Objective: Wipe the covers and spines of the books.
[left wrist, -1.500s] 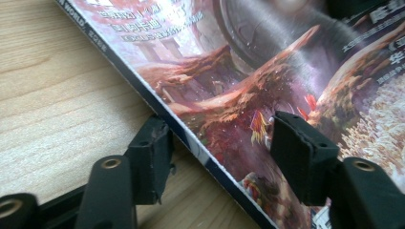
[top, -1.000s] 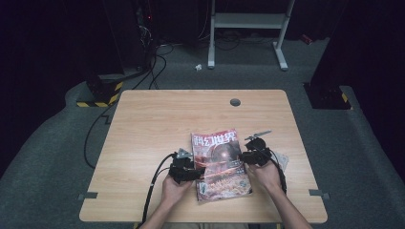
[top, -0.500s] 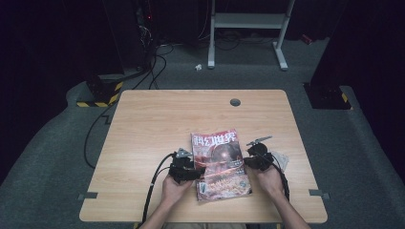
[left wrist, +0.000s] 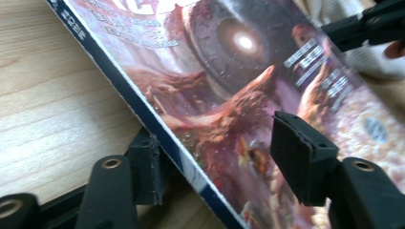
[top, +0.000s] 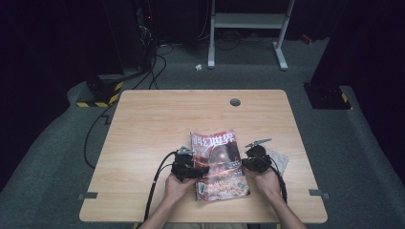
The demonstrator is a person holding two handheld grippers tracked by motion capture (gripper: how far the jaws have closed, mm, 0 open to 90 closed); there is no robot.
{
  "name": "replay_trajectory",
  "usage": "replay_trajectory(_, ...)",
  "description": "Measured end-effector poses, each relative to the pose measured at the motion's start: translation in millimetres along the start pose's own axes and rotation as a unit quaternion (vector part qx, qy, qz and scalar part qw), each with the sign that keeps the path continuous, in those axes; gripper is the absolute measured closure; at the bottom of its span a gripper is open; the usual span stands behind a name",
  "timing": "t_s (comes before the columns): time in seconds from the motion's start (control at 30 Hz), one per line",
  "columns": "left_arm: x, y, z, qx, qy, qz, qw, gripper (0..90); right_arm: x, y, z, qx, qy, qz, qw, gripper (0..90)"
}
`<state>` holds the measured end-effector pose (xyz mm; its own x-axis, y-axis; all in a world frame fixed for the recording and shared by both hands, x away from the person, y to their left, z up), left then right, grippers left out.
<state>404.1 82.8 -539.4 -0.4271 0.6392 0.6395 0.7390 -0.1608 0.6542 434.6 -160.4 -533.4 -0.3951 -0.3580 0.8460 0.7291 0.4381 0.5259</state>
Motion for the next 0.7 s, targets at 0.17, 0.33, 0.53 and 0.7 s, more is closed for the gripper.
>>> replay_trajectory(0.17, -4.4, 2.7, -2.4, 0.002, -0.014, 0.014, 0.9998, 34.4, -0.3, -0.5, 1.5, 0.002, 0.002, -0.003, 1.0, 89.3)
replay_trajectory(0.33, -10.4, 0.8, -8.2, -0.014, -0.016, 0.016, 0.9997, 35.0, -3.0, 0.4, 9.9, 0.007, 0.014, -0.011, 0.9998, 89.3)
replay_trajectory(0.53, -10.3, 1.1, -8.7, -0.021, -0.005, 0.019, 0.9996, 37.3, -3.9, 1.1, 13.7, 0.008, 0.019, -0.01, 0.9997, 89.3)
replay_trajectory(0.7, -6.5, 2.5, -6.3, -0.018, 0.026, 0.036, 0.9988, 51.6, -4.4, -0.2, 12.2, 0.007, 0.034, -0.02, 0.9992, 85.3)
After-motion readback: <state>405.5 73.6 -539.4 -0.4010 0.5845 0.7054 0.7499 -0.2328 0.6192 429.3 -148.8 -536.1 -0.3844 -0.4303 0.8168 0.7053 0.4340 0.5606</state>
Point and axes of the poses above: each handheld gripper's, and its own axes: x roughly backward along the jaws, y roughly out of its top, z roughly to its left, the point moved 4 cm from there along -x, roughly forward along the jaws, and after that the axes turned 2 degrees about x, right-handed, at the moved point
